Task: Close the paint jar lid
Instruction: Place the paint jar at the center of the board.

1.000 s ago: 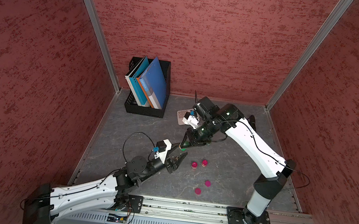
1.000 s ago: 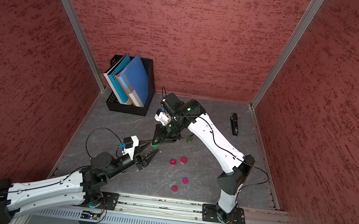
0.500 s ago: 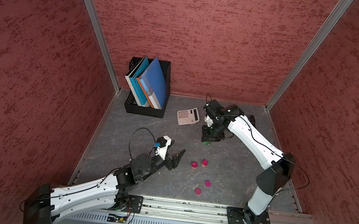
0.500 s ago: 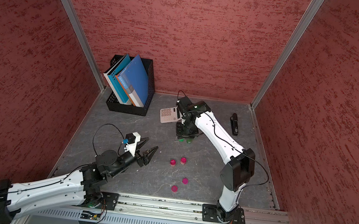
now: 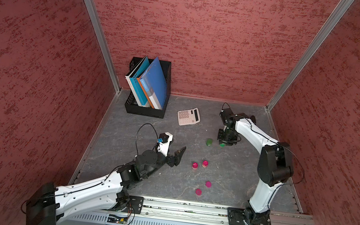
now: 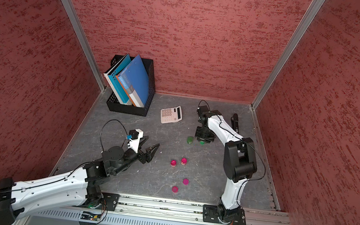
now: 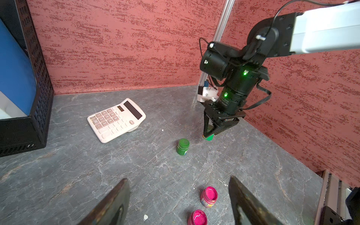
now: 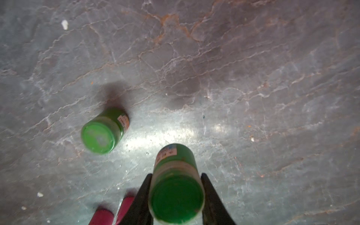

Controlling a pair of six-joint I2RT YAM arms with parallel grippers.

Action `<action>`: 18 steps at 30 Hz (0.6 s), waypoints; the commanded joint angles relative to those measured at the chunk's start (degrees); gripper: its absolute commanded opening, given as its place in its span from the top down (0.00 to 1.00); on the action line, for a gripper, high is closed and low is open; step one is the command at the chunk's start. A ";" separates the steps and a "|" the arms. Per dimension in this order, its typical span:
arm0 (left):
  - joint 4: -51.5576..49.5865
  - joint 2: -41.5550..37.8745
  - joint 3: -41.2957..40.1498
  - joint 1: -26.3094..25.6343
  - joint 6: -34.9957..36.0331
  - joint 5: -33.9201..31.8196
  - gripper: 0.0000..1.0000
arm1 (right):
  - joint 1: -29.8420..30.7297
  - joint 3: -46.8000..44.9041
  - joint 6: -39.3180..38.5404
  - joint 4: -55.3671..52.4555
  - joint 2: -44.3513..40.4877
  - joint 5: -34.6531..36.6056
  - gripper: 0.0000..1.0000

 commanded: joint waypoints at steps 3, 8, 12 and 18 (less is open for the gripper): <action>-1.52 -0.73 1.18 0.45 -1.37 -0.71 0.21 | -0.40 1.30 -0.39 5.32 4.29 4.34 0.78; -2.23 -2.37 0.84 0.63 -1.30 -0.99 0.20 | -0.40 1.14 -0.39 6.88 5.87 6.20 0.77; -2.93 -3.32 0.70 0.83 -1.35 -1.16 0.20 | -0.39 0.76 -0.66 7.99 6.78 5.64 0.73; -2.87 -3.29 0.68 0.97 -1.72 -1.16 0.20 | -0.37 -0.12 -0.22 8.03 6.04 5.17 0.61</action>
